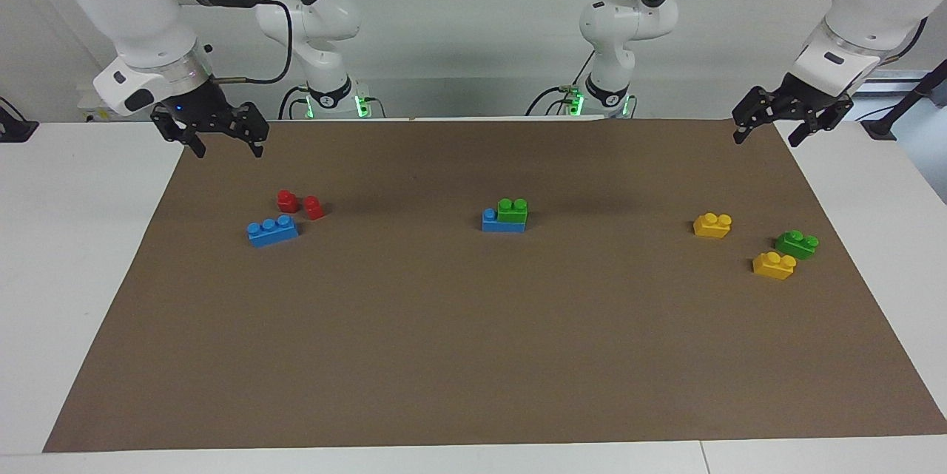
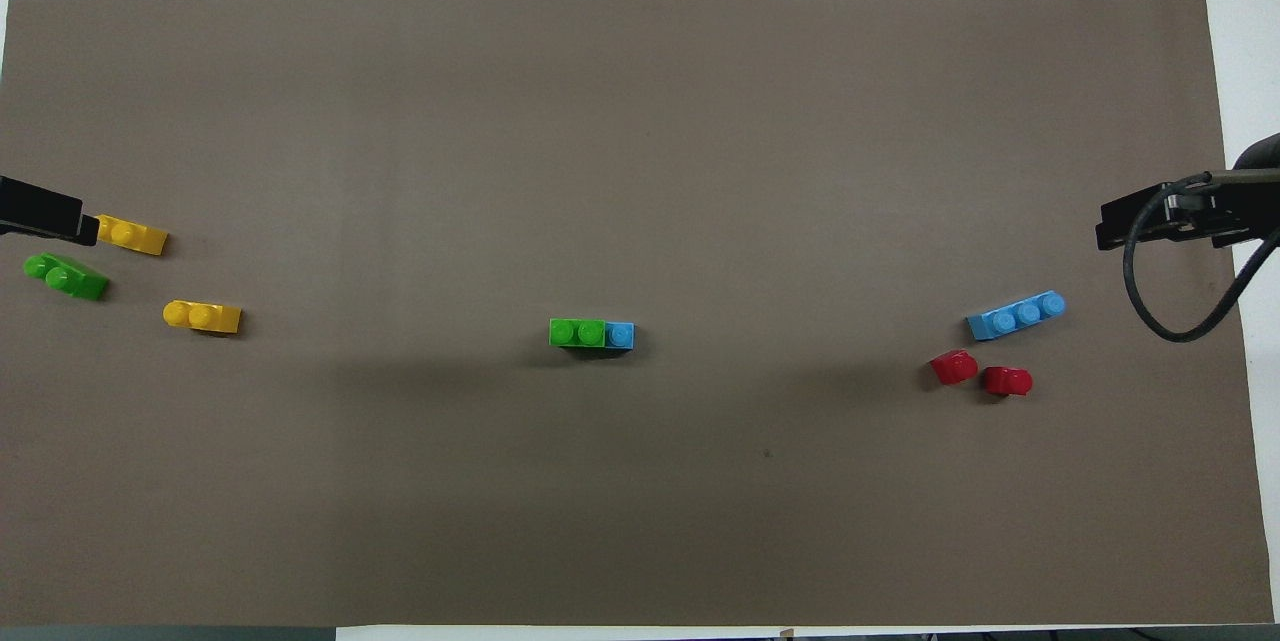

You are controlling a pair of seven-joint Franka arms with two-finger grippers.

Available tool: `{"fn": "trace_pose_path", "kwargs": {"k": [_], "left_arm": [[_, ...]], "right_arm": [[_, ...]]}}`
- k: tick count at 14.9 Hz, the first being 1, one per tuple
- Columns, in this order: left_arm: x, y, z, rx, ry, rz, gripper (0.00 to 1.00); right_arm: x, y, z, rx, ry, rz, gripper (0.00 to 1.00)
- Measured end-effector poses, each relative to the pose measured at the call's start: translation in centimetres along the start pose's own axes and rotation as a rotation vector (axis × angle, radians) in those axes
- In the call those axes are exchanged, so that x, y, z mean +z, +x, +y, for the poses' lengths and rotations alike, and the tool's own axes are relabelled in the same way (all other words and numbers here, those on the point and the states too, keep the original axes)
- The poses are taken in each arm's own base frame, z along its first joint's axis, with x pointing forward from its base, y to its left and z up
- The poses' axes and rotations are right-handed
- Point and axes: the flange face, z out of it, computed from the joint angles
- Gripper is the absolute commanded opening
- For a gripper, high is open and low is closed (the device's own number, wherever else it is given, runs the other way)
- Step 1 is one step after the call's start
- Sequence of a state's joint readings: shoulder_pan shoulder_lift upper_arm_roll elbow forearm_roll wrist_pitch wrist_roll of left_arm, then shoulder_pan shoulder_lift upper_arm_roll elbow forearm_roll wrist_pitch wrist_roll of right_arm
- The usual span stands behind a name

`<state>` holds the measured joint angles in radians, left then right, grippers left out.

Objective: Remove green block with left arm and hold with right

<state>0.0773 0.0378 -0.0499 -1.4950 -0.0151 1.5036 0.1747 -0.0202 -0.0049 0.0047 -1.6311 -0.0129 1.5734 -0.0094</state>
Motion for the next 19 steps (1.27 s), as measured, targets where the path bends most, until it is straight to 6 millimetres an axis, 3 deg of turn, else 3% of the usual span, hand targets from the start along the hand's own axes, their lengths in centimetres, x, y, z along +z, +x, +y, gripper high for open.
{"fn": "trace_pose_path", "kwargs": {"k": [8, 12, 14, 19], "left_arm": [[0.0, 0.0, 0.0, -0.001, 0.0, 0.001, 1.0], [0.0, -0.1, -0.4, -0.008, 0.0, 0.001, 1.0], [0.0, -0.1, -0.4, -0.008, 0.0, 0.001, 1.0], [0.0, -0.1, -0.4, -0.008, 0.0, 0.001, 1.0]], "right_arm": [[0.0, 0.0, 0.0, -0.001, 0.0, 0.0, 1.0], [0.0, 0.0, -0.5, 0.197, 0.0, 0.0, 1.0], [-0.1, 0.1, -1.9, 0.333, 0.001, 0.013, 1.0], [1.2, 0.1, -8.3, 0.787, 0.101, -0.015, 1.0]]}}
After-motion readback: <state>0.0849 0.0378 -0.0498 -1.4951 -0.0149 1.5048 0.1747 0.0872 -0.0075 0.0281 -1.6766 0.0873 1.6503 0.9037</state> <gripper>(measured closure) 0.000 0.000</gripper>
